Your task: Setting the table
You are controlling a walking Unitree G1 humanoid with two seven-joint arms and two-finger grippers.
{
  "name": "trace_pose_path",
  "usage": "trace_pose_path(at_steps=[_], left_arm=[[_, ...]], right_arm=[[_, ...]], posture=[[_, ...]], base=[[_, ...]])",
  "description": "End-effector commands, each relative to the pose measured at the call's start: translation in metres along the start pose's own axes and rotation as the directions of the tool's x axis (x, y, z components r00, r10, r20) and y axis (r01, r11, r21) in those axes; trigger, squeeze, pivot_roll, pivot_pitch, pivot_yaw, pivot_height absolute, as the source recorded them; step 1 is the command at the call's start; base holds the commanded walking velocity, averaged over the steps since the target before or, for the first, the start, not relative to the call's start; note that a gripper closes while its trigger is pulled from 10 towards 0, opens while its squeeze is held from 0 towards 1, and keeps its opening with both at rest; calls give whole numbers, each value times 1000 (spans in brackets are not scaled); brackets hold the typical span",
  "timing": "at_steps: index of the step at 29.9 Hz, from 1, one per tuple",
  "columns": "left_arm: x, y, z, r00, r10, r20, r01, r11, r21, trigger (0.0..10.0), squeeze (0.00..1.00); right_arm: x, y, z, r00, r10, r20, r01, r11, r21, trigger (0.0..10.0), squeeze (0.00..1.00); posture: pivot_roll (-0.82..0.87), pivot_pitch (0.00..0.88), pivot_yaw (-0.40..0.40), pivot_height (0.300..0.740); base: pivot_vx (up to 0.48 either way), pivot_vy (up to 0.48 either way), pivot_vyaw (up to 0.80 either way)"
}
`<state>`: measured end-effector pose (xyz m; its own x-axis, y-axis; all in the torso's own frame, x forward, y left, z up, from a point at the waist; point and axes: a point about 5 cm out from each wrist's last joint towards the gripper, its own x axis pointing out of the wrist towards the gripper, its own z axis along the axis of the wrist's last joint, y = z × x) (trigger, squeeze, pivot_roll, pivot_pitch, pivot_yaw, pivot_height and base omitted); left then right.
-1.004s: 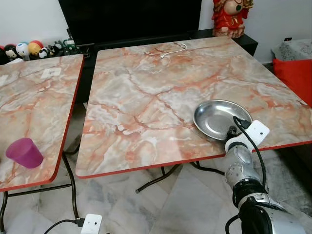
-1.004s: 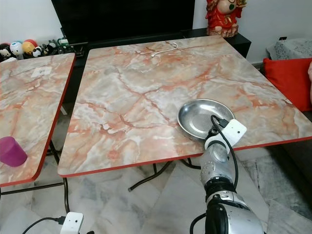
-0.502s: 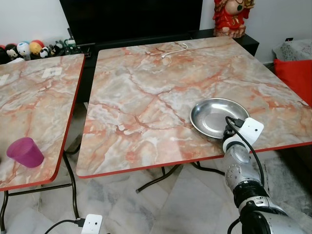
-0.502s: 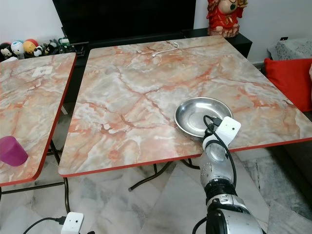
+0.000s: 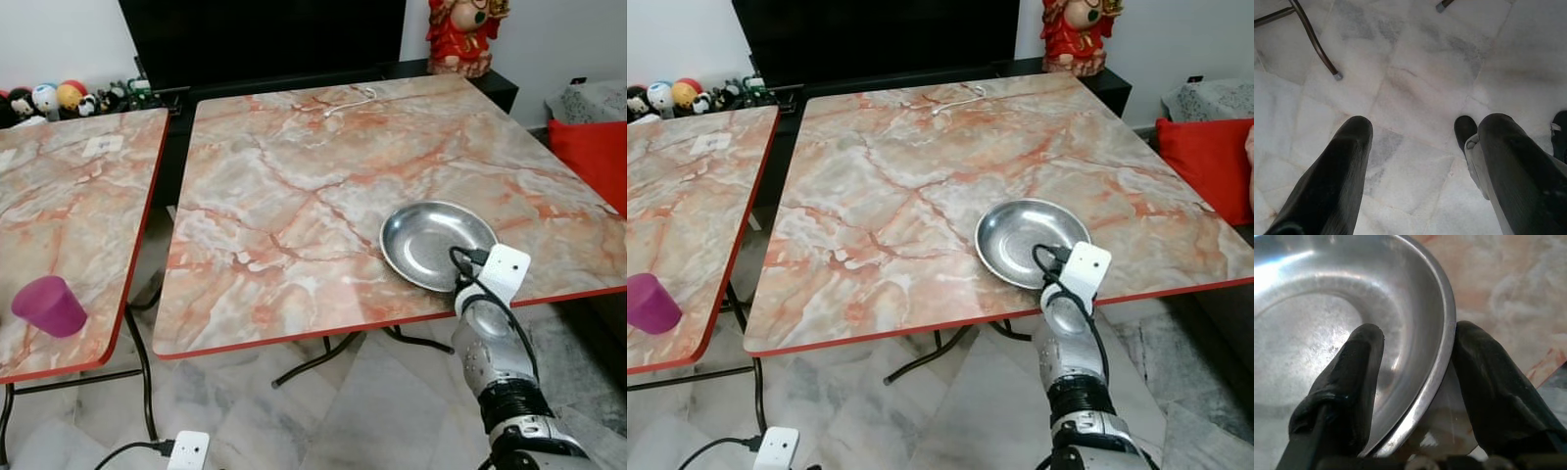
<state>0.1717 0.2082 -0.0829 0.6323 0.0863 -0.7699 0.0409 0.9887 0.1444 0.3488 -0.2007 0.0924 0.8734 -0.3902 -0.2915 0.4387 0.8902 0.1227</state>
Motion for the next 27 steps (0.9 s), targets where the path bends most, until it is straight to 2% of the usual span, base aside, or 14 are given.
trace_pose_path(at_steps=[1, 5, 11, 13, 15, 16, 18, 20, 22, 23, 25, 27], left_arm=[[-1, 1, -5, 1000, 8, -20, -8, 1000, 0, 10000, 0], [-1, 1, -5, 1000, 10, -19, -10, 1000, 1, 10000, 0], [-1, 3, -5, 1000, 14, -18, -14, 1000, 1, 10000, 0], [-1, 3, -5, 1000, 13, -20, -13, 1000, 1, 10000, 0], [-1, 4, -5, 1000, 12, -21, -12, 1000, 2, 10000, 0], [-1, 4, -5, 1000, 12, -21, -12, 1000, 2, 10000, 0], [-1, 4, -5, 1000, 12, -21, -12, 1000, 3, 10000, 0], [-1, 3, -5, 1000, 11, -22, -11, 1000, 3, 10000, 0], [-1, 3, -5, 1000, 11, -21, -11, 1000, 3, 10000, 0], [-1, 3, -5, 1000, 12, -21, -12, 1000, 1, 10000, 0], [-1, 3, -5, 1000, 13, -21, -13, 1000, 0, 10000, 0], [-2, 3, -6, 1000, 13, -21, -13, 1000, 0, 10000, 0]], right_arm=[[-1, 2, 7, 999, 13, 34, -14, 1000, 28, 10000, 0], [-2, 8, 22, 995, 33, 99, -43, 995, 96, 10000, 0], [-4, 10, 28, 990, 39, 132, -56, 990, 126, 10000, 0], [-5, 7, 25, 993, 19, 121, -34, 992, 120, 10000, 0], [-5, 4, 14, 999, 0, 51, -5, 996, 92, 10000, 0], [-5, 4, 14, 999, 0, 51, -5, 996, 92, 10000, 0], [-5, 4, 5, 1000, 18, 1, -18, 999, 39, 10000, 0], [-5, 4, 2, 999, 28, -19, -28, 999, 38, 10000, 0], [-5, 2, 5, 1000, 11, 7, -11, 999, 35, 10000, 0], [-6, 2, 12, 998, 10, 56, -16, 995, 95, 10000, 0], [-7, 2, 18, 996, 7, 86, -18, 991, 134, 10000, 0], [-12, -2, 35, 972, -6, 235, -13, 997, 80, 10000, 0]], posture=[[-111, 20, 32, 732], [-110, 19, 33, 732], [-107, 20, 34, 732], [-108, 20, 35, 732], [-111, 21, 37, 732], [-111, 21, 37, 732], [-110, 21, 37, 732], [-111, 20, 36, 732], [-109, 19, 34, 732], [-109, 19, 34, 732], [-109, 19, 34, 732], [-110, 21, 32, 732]], base=[[0, 0, 0], [0, 0, 0], [0, 0, 0], [0, 0, 0], [0, 0, 0], [0, 0, 0], [0, 0, 0], [0, 0, 0], [0, 0, 0], [0, 0, 0], [0, 0, 0], [0, 0, 0]])
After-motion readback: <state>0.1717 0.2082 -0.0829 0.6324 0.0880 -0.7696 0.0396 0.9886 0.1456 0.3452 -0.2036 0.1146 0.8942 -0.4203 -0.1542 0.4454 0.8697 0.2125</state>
